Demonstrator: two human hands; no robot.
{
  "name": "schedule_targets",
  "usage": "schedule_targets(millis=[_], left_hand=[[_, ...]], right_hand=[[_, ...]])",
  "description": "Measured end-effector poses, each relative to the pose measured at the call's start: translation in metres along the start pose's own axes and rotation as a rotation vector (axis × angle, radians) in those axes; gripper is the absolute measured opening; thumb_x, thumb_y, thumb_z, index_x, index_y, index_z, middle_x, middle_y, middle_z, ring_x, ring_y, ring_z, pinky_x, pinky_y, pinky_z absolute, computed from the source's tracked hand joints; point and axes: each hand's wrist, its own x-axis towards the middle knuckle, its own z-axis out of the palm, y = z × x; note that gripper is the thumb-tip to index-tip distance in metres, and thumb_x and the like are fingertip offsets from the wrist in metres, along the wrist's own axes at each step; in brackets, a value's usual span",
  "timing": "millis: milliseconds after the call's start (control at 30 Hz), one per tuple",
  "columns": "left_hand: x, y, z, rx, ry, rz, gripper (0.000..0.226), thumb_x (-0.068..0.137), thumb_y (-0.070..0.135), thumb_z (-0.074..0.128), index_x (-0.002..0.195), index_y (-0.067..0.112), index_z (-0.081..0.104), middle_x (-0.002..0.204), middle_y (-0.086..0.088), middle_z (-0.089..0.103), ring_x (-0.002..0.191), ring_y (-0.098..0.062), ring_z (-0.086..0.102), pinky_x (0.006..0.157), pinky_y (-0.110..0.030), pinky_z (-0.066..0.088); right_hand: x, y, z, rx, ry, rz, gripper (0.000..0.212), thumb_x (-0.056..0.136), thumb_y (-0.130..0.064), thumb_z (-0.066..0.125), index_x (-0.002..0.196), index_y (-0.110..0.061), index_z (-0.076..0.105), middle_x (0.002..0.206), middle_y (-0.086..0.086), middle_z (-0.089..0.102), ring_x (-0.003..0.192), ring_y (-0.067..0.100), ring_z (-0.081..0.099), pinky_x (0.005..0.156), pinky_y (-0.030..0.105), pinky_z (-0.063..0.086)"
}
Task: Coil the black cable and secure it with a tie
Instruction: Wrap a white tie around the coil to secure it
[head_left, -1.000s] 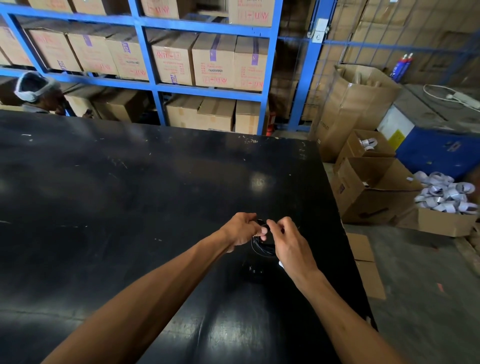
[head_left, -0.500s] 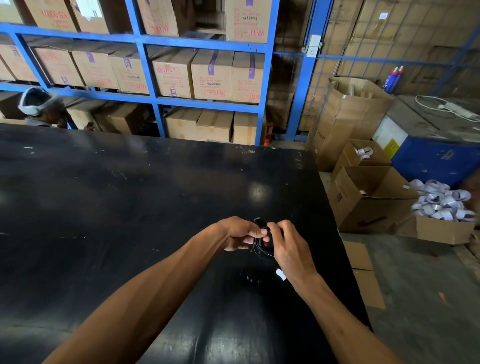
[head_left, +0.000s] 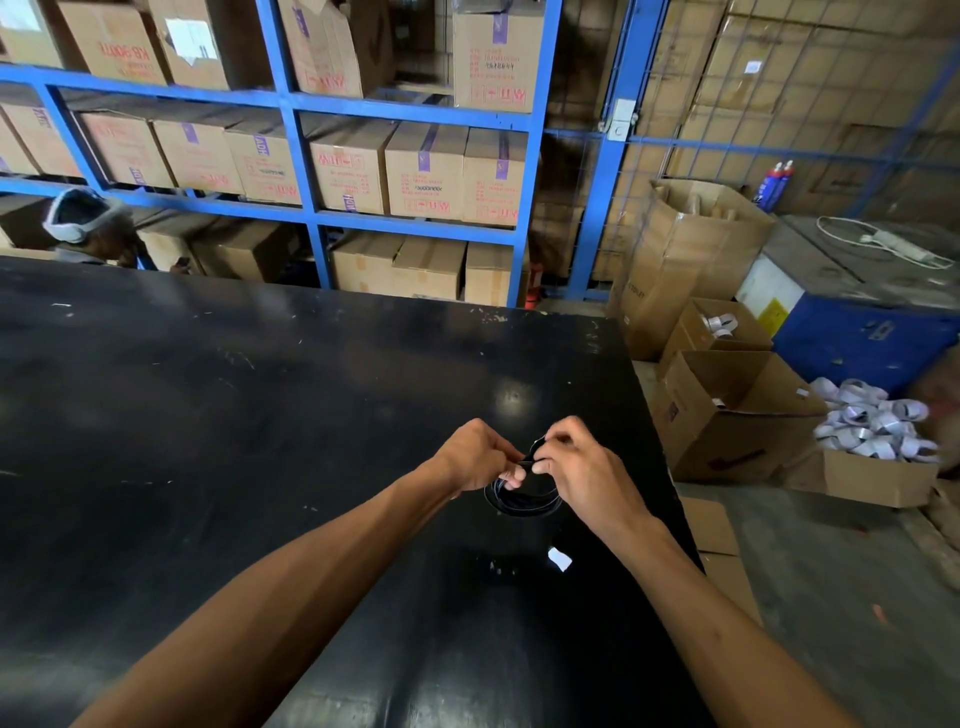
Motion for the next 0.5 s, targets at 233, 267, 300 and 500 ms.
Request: schedule_targets(millis=[233, 267, 300, 500], left_hand=[[-0.006, 0.005, -0.009, 0.066, -0.085, 0.064, 0.012, 0.086, 0.0, 0.066, 0.085, 0.002, 0.078, 0.071, -0.009, 0.073, 0.066, -0.015, 0.067, 0.083, -0.032, 0.059], [-0.007, 0.003, -0.008, 0.002, -0.078, 0.063, 0.011, 0.087, 0.001, 0.066, 0.089, 0.002, 0.077, 0.073, -0.009, 0.072, 0.066, -0.016, 0.065, 0.079, -0.031, 0.059], [-0.009, 0.0, -0.006, -0.083, -0.066, 0.059, 0.013, 0.088, 0.004, 0.068, 0.097, 0.001, 0.076, 0.076, -0.009, 0.071, 0.067, -0.016, 0.065, 0.074, -0.028, 0.057], [-0.018, -0.031, 0.004, -0.734, -0.245, 0.07, 0.018, 0.096, 0.014, 0.062, 0.108, 0.006, 0.073, 0.083, -0.008, 0.067, 0.088, -0.021, 0.066, 0.088, -0.033, 0.053]], right_hand=[[0.01, -0.004, -0.009, 0.114, -0.089, 0.029, 0.003, 0.091, -0.017, 0.071, 0.092, -0.015, 0.073, 0.096, -0.002, 0.072, 0.086, 0.02, 0.071, 0.071, 0.039, 0.057], [0.011, -0.005, -0.008, 0.136, -0.067, 0.062, 0.003, 0.09, -0.016, 0.073, 0.093, -0.015, 0.074, 0.092, -0.001, 0.073, 0.084, 0.021, 0.071, 0.071, 0.038, 0.057], [0.012, -0.006, -0.009, 0.163, -0.038, 0.101, 0.008, 0.089, -0.015, 0.074, 0.096, -0.016, 0.075, 0.09, 0.001, 0.073, 0.084, 0.022, 0.071, 0.072, 0.038, 0.056], [0.014, 0.001, -0.018, 0.349, 0.032, 0.378, 0.035, 0.083, -0.013, 0.077, 0.116, -0.025, 0.074, 0.093, 0.003, 0.079, 0.093, 0.016, 0.072, 0.084, 0.032, 0.056]])
